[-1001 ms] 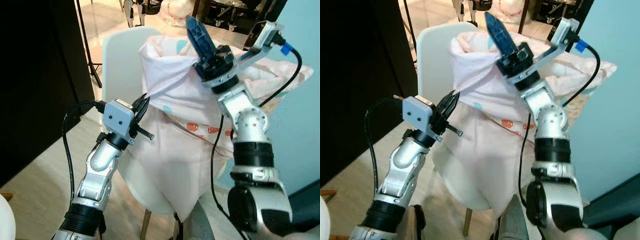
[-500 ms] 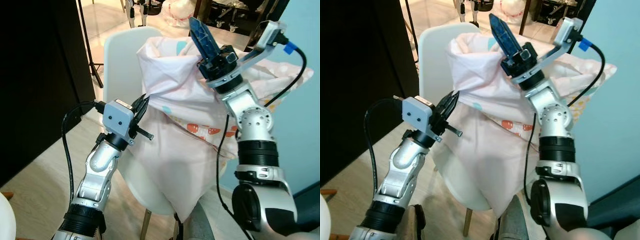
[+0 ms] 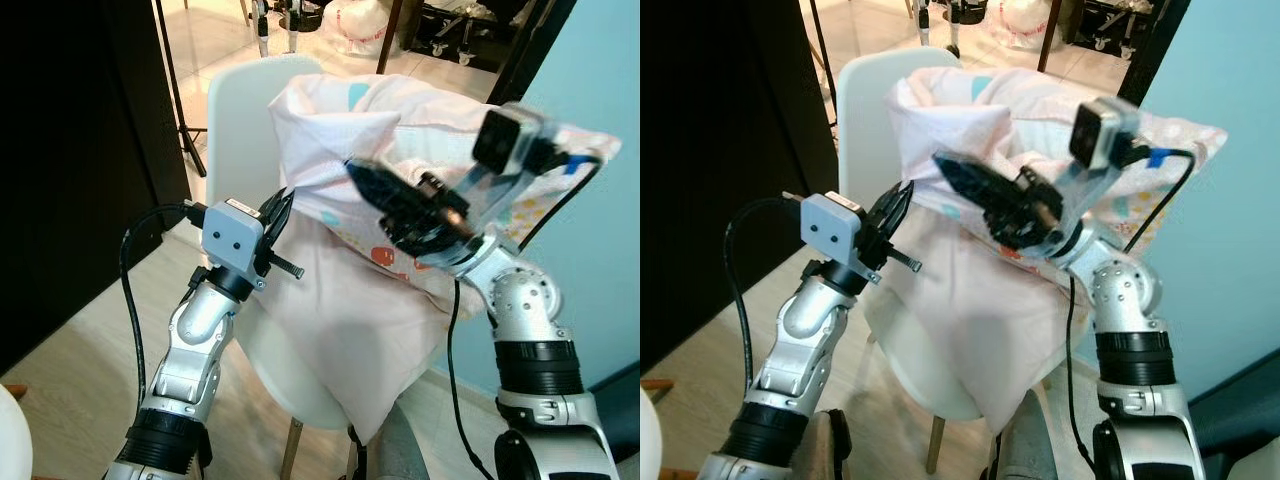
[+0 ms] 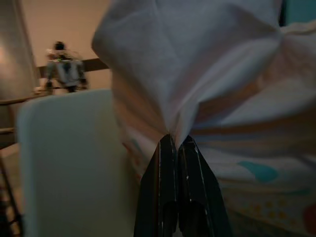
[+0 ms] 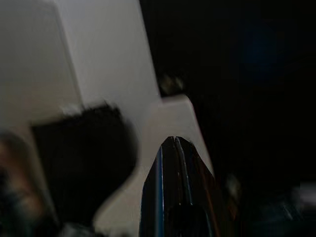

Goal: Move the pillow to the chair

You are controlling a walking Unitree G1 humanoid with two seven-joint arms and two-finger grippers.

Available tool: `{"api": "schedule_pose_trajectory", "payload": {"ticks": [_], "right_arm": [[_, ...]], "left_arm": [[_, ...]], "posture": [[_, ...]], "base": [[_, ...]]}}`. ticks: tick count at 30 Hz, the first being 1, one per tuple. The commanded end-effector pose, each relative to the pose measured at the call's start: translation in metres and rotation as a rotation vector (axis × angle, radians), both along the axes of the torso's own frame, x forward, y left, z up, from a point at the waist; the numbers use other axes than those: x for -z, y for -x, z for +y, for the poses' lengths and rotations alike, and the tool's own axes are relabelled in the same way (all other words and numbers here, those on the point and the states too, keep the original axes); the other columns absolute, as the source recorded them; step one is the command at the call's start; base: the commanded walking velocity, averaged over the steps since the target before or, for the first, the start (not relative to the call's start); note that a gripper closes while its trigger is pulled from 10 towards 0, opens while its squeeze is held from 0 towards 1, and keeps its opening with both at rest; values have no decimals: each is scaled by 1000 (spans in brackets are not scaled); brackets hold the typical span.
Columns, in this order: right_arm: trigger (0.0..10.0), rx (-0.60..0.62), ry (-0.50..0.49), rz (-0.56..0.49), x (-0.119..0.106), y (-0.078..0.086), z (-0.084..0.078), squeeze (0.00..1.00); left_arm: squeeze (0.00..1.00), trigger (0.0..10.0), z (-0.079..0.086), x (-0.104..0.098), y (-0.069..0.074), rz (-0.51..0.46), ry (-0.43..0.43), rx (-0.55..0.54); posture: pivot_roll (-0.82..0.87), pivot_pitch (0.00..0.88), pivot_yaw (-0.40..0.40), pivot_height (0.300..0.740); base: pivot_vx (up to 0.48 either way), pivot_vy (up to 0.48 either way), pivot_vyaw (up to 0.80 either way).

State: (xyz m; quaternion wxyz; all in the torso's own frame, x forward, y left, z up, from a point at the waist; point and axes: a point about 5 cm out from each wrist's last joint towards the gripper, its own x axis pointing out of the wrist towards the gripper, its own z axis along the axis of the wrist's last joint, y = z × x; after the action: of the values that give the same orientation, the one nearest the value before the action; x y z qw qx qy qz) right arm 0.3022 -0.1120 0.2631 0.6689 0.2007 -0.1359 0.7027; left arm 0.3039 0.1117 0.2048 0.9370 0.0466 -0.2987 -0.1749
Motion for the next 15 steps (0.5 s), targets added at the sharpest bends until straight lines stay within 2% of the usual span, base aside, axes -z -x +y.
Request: {"api": "schedule_pose_trajectory", "payload": {"ticks": [1, 2, 3, 4, 6, 7, 12, 15], "right_arm": [[10000, 37, 103, 6, 15, -2, 1, 0], [10000, 39, 151, 5, 22, 0, 1, 0], [10000, 39, 151, 5, 22, 0, 1, 0], [10000, 36, 180, 5, 27, 2, 0, 0], [10000, 38, 213, 8, 32, 3, 0, 0], [10000, 39, 234, 10, 36, 4, 0, 0], [10000, 41, 292, 3, 43, 6, 1, 0], [10000, 55, 393, -17, 56, 6, 1, 0]], "left_arm": [[0, 3255, 15, -6, -3, -10, 33, -80], [0, 4196, 21, -10, -4, -16, 60, -110], [0, 4196, 21, -10, -4, -16, 60, -110], [0, 10000, 28, -14, -5, -23, 88, -144], [16, 10000, 38, -19, -6, -30, 133, -182], [1000, 10000, 44, -22, -6, -33, 171, -194], [1000, 10000, 52, -27, -6, -45, 222, -205], [1000, 10000, 55, -31, -6, -52, 248, -204]], "posture": [[-9, 134, -123, 553], [-8, 134, -122, 553], [-8, 134, -122, 553], [-8, 133, -121, 553], [-7, 131, -120, 553], [-7, 131, -120, 553], [-9, 128, -117, 553], [-10, 127, -112, 553]], "base": [[0, 0, 0], [0, 0, 0], [0, 0, 0], [0, 0, 0], [0, 0, 0], [0, 0, 0], [0, 0, 0], [0, 0, 0]]}}
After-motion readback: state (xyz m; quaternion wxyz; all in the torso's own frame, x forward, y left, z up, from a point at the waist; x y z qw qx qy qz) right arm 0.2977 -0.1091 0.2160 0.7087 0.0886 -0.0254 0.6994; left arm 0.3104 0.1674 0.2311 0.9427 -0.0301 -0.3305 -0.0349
